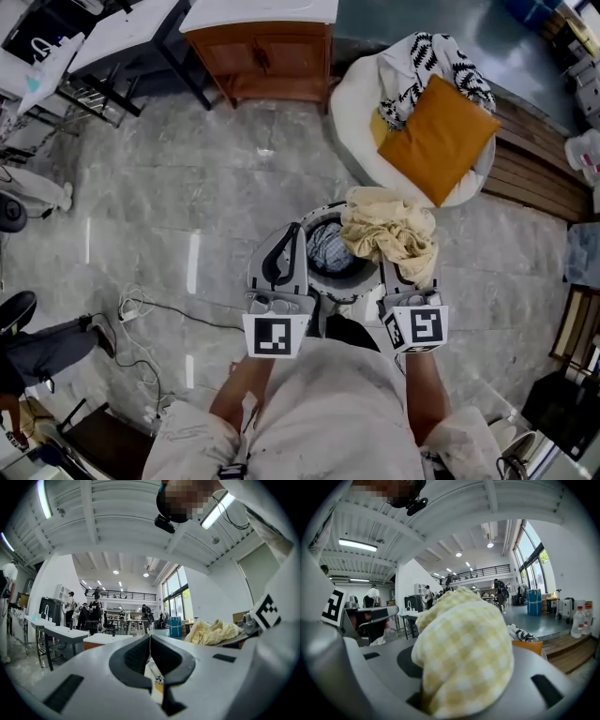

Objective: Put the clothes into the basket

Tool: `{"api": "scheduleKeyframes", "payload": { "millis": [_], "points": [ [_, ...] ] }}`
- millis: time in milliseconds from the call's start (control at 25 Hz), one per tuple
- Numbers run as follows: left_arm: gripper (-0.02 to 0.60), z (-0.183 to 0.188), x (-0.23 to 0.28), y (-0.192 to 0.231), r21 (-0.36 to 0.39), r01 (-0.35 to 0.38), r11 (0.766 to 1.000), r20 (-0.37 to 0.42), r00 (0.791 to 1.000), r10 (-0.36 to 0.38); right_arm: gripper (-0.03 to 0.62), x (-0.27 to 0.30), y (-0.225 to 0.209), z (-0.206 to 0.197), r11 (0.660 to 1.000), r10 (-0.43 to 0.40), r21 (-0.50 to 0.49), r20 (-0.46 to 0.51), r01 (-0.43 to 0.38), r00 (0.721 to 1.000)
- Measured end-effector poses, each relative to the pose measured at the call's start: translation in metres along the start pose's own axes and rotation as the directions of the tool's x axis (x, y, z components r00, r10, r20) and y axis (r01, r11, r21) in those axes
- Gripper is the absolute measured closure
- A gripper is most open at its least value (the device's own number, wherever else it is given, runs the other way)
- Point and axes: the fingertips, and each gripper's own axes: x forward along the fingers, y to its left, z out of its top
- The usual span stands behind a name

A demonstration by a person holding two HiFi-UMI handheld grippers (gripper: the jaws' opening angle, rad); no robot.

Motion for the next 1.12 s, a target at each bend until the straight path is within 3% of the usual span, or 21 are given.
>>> {"api": "scheduleKeyframes", "payload": {
  "millis": [280, 600, 840, 1120],
  "points": [
    [0.574, -0.029, 0.001, 0.039, -0.042, -0.027, 0.999, -0.057, 0.998, 0.025, 0.442, 0.041, 0.035, -0.066, 0.997, 0.078, -0.013, -0.188, -0.082, 0.979],
    [0.574, -0.062, -0.004, 0.070, -0.076, -0.065, 0.995, -0.099, 0.993, 0.057, 0.444, 0.072, 0.070, -0.164, 0.982, 0.153, -0.041, -0.385, -0.183, 0.910],
    [0.574, -0.091, -0.017, 0.089, -0.089, -0.093, 0.992, -0.144, 0.986, 0.079, 0.444, 0.094, 0.091, -0.243, 0.974, 0.191, -0.008, -0.517, -0.228, 0.834],
    [0.574, -0.125, -0.039, 0.096, -0.105, -0.109, 0.988, -0.235, 0.968, 0.082, 0.444, 0.120, 0.101, -0.332, 0.972, 0.229, 0.115, -0.654, -0.205, 0.721]
  ]
}}
